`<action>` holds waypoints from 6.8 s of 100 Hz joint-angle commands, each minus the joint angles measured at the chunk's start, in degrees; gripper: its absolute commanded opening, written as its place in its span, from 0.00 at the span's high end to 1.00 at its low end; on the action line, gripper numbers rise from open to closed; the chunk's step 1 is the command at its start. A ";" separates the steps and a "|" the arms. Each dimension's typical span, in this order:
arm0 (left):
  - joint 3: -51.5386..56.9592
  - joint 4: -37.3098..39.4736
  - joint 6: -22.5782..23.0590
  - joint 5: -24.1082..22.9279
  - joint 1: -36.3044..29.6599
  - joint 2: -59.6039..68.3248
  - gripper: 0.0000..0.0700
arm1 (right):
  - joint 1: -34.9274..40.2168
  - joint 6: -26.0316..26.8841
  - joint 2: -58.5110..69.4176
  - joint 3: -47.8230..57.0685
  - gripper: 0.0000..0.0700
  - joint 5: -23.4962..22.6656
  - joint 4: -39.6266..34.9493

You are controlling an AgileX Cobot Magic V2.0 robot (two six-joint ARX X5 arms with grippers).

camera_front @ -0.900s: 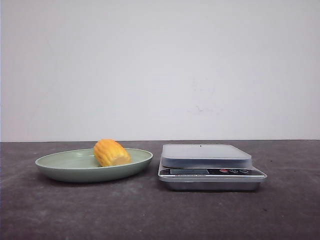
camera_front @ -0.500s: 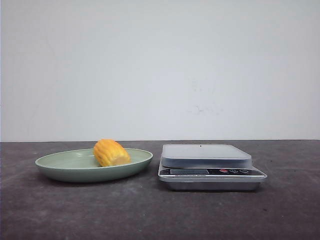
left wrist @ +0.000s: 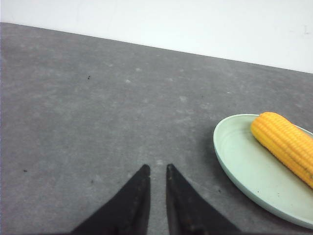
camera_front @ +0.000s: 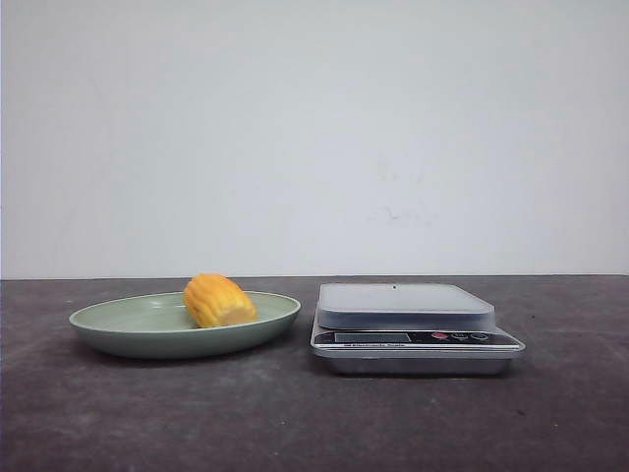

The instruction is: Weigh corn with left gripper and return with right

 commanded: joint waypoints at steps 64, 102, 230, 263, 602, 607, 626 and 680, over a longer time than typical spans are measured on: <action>-0.70 0.11 0.28 0.13 0.00 -0.04 0.98 | 0.26 1.07 0.00 -0.26 0.99 -0.07 -0.66; -0.70 -0.50 0.37 -0.31 0.00 -0.04 0.98 | 0.31 2.60 0.00 -0.26 0.99 -0.20 -0.66; 51.63 -12.55 -7.54 7.52 -1.53 28.17 0.23 | 2.29 7.69 26.03 47.25 0.30 -6.27 -16.61; 62.31 -12.72 -7.17 8.39 -10.16 47.93 0.28 | 2.60 7.89 29.40 49.37 0.30 -8.26 -18.27; 84.85 -11.67 -14.14 -12.68 -50.31 111.40 0.99 | 2.60 6.01 29.59 49.79 0.30 -9.05 -19.63; 84.85 -11.93 -14.16 -12.70 -50.31 111.47 0.99 | 2.60 6.01 29.59 49.79 0.30 -9.05 -19.63; 84.85 -11.91 -14.12 -12.70 -50.77 111.80 0.99 | 2.60 6.01 29.59 49.79 0.30 -9.05 -19.61; 84.85 -12.83 -13.49 -12.63 -51.12 111.86 0.53 | 2.60 6.01 29.59 49.79 0.30 -9.05 -20.09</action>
